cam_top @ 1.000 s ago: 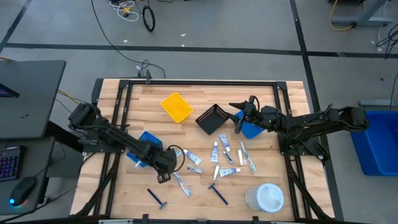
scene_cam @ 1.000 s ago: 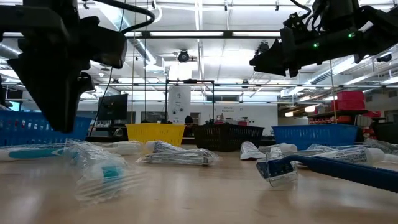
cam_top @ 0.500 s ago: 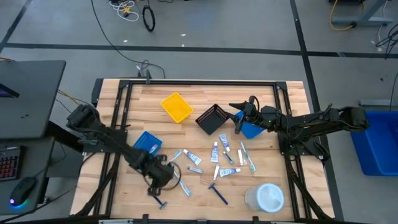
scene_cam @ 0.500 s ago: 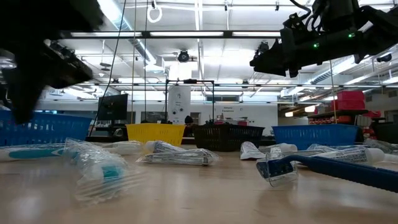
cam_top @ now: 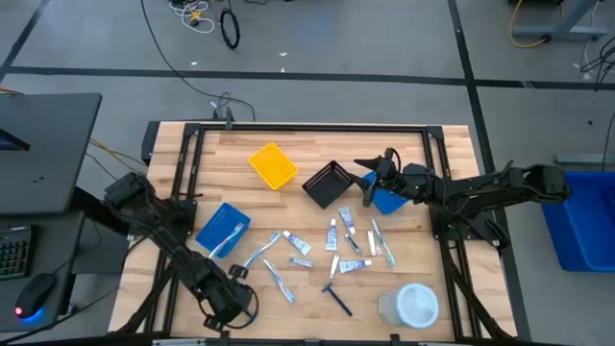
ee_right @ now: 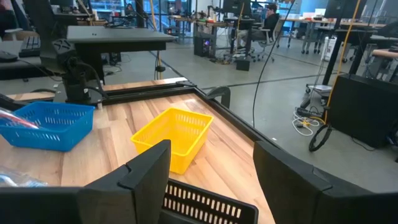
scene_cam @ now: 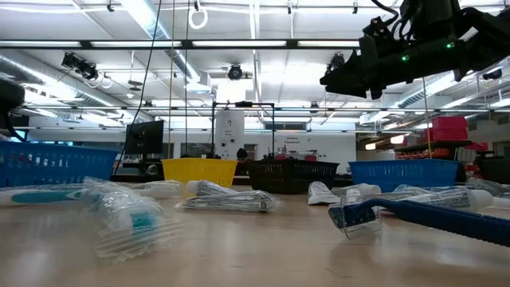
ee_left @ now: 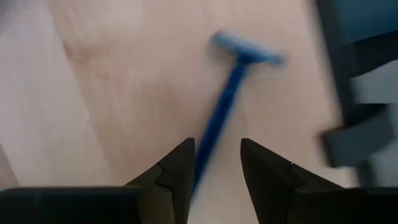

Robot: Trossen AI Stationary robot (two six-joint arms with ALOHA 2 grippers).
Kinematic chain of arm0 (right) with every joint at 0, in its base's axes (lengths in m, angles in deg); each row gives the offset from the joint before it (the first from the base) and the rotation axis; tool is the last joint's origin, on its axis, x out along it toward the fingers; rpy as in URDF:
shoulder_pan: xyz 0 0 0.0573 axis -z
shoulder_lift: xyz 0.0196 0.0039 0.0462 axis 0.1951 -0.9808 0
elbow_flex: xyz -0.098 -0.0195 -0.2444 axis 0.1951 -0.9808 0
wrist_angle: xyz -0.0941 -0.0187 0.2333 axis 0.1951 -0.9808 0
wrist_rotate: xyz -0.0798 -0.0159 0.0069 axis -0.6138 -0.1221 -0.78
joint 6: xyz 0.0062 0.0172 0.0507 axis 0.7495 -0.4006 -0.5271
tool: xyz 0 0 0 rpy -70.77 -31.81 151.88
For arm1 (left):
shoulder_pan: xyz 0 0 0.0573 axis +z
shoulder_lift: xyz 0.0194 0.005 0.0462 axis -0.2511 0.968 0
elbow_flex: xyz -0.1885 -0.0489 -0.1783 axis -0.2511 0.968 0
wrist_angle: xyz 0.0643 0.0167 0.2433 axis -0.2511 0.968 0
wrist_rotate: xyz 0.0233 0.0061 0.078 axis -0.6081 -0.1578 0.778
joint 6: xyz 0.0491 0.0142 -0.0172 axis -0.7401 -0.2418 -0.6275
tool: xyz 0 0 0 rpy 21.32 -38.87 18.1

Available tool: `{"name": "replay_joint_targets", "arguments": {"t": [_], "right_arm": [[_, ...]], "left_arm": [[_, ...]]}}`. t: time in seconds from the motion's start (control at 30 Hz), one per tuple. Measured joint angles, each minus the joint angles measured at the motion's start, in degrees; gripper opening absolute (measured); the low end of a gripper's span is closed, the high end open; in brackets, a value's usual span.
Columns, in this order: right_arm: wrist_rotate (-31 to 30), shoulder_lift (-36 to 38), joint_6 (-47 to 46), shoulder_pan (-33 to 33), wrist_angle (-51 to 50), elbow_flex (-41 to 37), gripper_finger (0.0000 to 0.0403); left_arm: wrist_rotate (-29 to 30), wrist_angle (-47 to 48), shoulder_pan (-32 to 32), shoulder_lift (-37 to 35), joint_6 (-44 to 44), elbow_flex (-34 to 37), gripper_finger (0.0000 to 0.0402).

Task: Pick & Place Travel size toiletries
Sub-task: Put the blue razor into the yellow bin

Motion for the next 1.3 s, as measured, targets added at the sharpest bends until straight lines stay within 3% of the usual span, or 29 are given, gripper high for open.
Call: {"name": "replay_joint_targets", "arguments": {"t": [0.33,0.67,0.9,1.3], "right_arm": [[0.0,0.0,0.0,0.0,-0.4,0.0,0.0217],[0.0,0.0,0.0,0.0,-0.5,0.0,0.0203],[0.0,0.0,0.0,0.0,-0.5,0.0,0.0204],[0.0,0.0,0.0,0.0,-0.4,0.0,0.0224]], "left_arm": [[2.6,0.0,0.6,2.7,-5.2,-0.2,0.0134],[1.2,2.9,2.0,3.0,-7.8,-2.3,0.0026],[3.1,17.1,6.6,3.2,-8.5,-11.1,0.0030],[7.8,40.0,19.1,3.1,-22.0,-29.3,0.0031]]}}
